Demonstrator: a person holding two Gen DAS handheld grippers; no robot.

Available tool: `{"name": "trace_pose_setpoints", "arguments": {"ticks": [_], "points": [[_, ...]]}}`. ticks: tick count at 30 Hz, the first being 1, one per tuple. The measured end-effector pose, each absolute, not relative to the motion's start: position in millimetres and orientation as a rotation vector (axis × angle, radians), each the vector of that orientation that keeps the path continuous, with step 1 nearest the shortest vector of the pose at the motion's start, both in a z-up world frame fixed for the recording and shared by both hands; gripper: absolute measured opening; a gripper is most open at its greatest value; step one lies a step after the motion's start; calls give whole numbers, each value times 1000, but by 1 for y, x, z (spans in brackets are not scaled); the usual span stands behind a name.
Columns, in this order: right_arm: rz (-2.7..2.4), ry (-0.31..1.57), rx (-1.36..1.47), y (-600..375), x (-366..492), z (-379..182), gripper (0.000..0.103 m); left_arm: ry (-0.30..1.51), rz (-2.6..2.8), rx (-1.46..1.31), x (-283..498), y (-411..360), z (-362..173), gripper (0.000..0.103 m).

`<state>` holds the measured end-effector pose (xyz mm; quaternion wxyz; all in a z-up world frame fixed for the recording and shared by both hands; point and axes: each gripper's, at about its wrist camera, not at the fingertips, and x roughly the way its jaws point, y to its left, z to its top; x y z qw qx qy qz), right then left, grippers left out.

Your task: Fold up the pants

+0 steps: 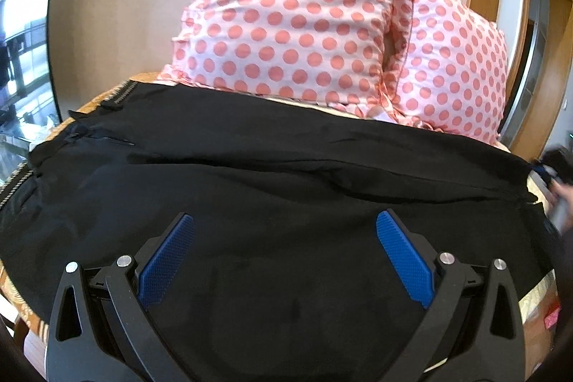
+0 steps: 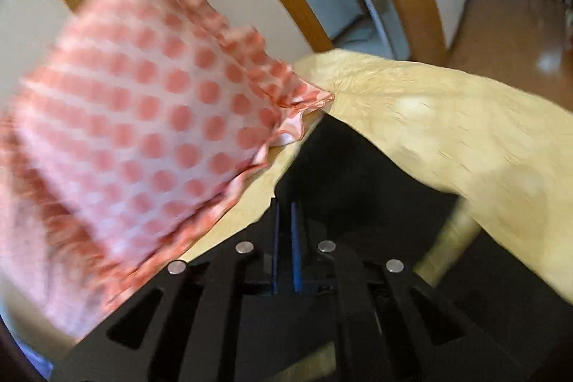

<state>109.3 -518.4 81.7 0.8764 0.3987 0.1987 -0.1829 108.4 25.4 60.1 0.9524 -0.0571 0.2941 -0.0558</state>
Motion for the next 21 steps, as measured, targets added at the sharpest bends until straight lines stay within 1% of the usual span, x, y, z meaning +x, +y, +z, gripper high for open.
{"name": "trace_pose_setpoints", "arguments": {"ticks": [3, 4, 8, 9, 11, 12, 13, 14, 16, 17, 18, 19, 20, 21], "points": [[-325, 393, 907, -498, 35, 65, 3, 597, -101, -129, 104, 35, 64, 102], [-313, 412, 949, -491, 14, 51, 2, 594, -104, -138, 104, 38, 66, 102], [-270, 460, 1050, -486, -4, 19, 3, 547, -170, -172, 109, 47, 80, 102], [-269, 464, 1061, -485, -5, 16, 6, 530, -211, -181, 113, 49, 85, 102], [-279, 478, 1107, -487, -4, 8, 19, 541, -266, -190, 126, 49, 92, 102], [-277, 476, 1121, -487, -4, 7, 20, 549, -266, -188, 131, 48, 95, 102], [-278, 471, 1123, -487, -4, 7, 23, 558, -252, -184, 138, 48, 98, 102], [-277, 464, 1109, -487, -2, 10, 31, 564, -241, -180, 143, 47, 99, 102], [-286, 459, 1093, -488, 4, 12, 36, 599, -232, -187, 165, 48, 104, 102], [-297, 461, 1095, -490, 9, 12, 36, 616, -237, -203, 175, 49, 105, 102], [-301, 464, 1104, -491, 12, 11, 35, 636, -232, -223, 192, 50, 106, 102], [-299, 457, 1112, -493, 15, 10, 27, 652, -220, -232, 206, 50, 107, 102], [-288, 445, 1112, -495, 19, 9, 2, 672, -196, -241, 222, 50, 107, 102], [-260, 420, 1119, -498, 19, 8, 3, 690, -185, -256, 235, 52, 106, 102]]}}
